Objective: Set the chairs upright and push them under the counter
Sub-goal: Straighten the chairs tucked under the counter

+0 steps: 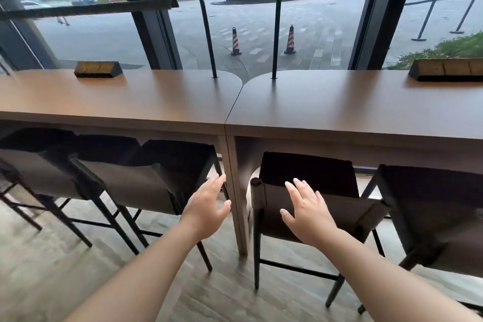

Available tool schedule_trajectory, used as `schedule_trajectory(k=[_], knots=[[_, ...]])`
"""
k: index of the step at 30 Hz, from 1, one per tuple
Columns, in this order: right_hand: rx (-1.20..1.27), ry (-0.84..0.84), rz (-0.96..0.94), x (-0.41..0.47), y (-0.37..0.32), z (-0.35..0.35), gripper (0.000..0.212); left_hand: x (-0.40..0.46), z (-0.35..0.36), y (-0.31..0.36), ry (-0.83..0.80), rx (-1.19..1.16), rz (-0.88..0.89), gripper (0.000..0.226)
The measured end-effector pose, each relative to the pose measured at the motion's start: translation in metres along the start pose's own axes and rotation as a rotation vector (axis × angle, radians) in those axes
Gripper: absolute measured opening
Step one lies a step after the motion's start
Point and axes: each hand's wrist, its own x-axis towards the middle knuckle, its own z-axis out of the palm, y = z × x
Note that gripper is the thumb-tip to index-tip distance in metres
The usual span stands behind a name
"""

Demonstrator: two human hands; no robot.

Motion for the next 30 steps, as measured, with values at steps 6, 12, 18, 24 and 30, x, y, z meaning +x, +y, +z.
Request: schedule_trajectory(k=[6, 12, 18, 24, 30], knots=[[-0.133, -0.064, 0.391, 0.008, 0.039, 0.011, 0.071, 0.054, 0.045, -0.007, -0.263, 0.071, 0.229, 0.066], [-0.162, -0.128, 0.677, -0.035, 0.099, 0.001, 0.078, 0.089, 0.099, 0.075, -0.340, 0.012, 0.520, 0.072], [-0.132, 0.013, 0.742, -0.081, 0.150, -0.022, 0.073, 0.086, 0.155, 0.155, -0.447, 0.014, 0.629, 0.077], [-0.116, 0.120, 0.674, -0.118, 0.224, -0.057, 0.073, 0.079, 0.211, 0.203, -0.492, 0.079, 0.577, 0.077], [-0.150, 0.101, 0.629, -0.138, 0.325, -0.088, 0.071, 0.078, 0.257, 0.255, -0.369, 0.210, 0.486, 0.073]])
